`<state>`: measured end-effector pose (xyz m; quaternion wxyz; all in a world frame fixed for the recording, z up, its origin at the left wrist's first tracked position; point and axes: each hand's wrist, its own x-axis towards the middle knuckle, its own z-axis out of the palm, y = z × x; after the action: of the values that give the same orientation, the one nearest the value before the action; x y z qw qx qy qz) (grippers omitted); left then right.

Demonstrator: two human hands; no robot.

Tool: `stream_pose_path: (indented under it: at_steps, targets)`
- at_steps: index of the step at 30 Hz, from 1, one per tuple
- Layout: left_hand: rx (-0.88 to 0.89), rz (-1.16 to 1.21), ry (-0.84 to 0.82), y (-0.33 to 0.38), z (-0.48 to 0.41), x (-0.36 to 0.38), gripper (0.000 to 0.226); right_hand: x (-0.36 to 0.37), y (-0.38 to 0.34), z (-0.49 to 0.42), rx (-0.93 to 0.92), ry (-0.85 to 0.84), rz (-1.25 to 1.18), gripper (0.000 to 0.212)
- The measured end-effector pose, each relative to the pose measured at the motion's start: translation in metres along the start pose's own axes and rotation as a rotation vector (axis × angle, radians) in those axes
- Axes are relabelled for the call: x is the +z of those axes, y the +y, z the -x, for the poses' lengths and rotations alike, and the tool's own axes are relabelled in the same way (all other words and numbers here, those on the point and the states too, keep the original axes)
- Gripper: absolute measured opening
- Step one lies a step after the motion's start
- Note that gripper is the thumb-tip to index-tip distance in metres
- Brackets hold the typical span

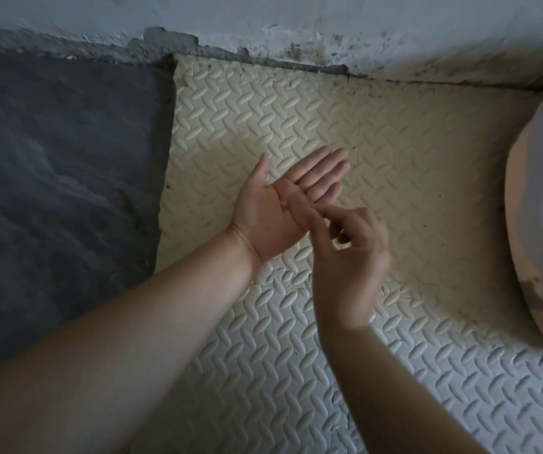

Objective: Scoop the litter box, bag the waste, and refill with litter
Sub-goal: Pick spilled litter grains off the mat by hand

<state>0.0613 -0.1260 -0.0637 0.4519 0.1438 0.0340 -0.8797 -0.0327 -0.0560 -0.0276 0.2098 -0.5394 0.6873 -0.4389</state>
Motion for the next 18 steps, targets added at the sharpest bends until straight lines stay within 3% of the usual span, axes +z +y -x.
stream_pose_path:
  at_steps: [5,13,18]
  targets:
    - [-0.009,-0.056,-0.029,-0.009,0.001,0.009,0.080,0.010,0.000,0.017,0.103,-0.041,-0.068,0.011]
    - [-0.004,-0.046,-0.032,-0.005,0.001,0.020,0.082,-0.009,0.007,0.025,-0.026,-0.091,-0.048,0.027]
    - [-0.017,0.009,-0.021,0.002,0.007,0.019,0.080,-0.019,0.018,0.030,0.140,-0.015,-0.080,0.019]
